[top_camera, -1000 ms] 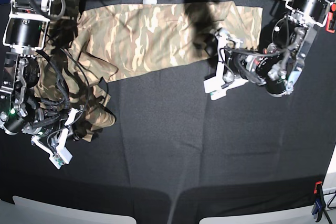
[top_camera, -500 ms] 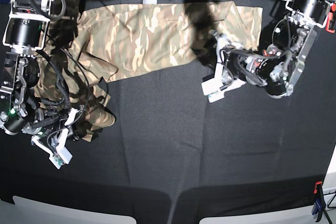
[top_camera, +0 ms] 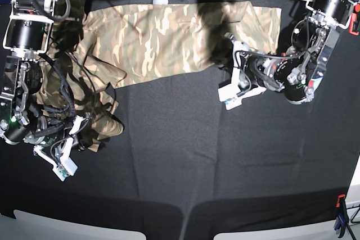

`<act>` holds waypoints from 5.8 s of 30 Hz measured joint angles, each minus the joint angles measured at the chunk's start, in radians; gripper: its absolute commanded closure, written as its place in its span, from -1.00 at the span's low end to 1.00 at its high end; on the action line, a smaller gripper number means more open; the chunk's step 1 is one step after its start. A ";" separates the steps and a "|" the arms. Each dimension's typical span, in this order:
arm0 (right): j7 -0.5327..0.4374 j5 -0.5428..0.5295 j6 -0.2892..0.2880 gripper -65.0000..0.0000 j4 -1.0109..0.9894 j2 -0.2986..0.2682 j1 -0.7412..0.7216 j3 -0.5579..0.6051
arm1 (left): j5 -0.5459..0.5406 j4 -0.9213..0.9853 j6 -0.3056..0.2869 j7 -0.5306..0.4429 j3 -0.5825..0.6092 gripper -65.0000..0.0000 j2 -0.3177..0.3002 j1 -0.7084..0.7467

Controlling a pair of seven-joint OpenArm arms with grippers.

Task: Layout the t-shirt on the table in an organized manner, then fold the t-shirt properly
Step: 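Unfold the hem back out with both grippers, spreading the shirt, then grasp the shirt edge with the left gripper and smooth it flat, then hold the shirt side edge with the left gripper, pinching the fabric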

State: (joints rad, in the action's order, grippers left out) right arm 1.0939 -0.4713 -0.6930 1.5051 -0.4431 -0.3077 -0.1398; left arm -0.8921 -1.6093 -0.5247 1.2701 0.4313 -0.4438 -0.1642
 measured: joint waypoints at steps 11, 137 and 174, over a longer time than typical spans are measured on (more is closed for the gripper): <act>-0.065 0.023 0.000 1.00 0.000 0.000 -0.001 0.000 | 0.222 0.000 -0.004 -0.278 0.001 1.00 0.000 -0.028; -0.090 0.078 0.000 1.00 -0.279 -0.022 0.177 -0.464 | -0.568 0.398 -0.140 0.122 0.001 -0.03 -0.051 -0.130; -0.094 0.078 0.000 1.00 -0.279 -0.022 0.177 -0.464 | -0.223 0.392 -0.157 -0.067 0.002 0.35 -0.138 -0.128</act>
State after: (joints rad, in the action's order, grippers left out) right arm 0.9997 -0.3935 -0.6930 1.2259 -0.4652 -0.1307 -0.6041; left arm -1.1149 -1.2175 -0.6815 1.2030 0.4328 -0.5823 -0.2920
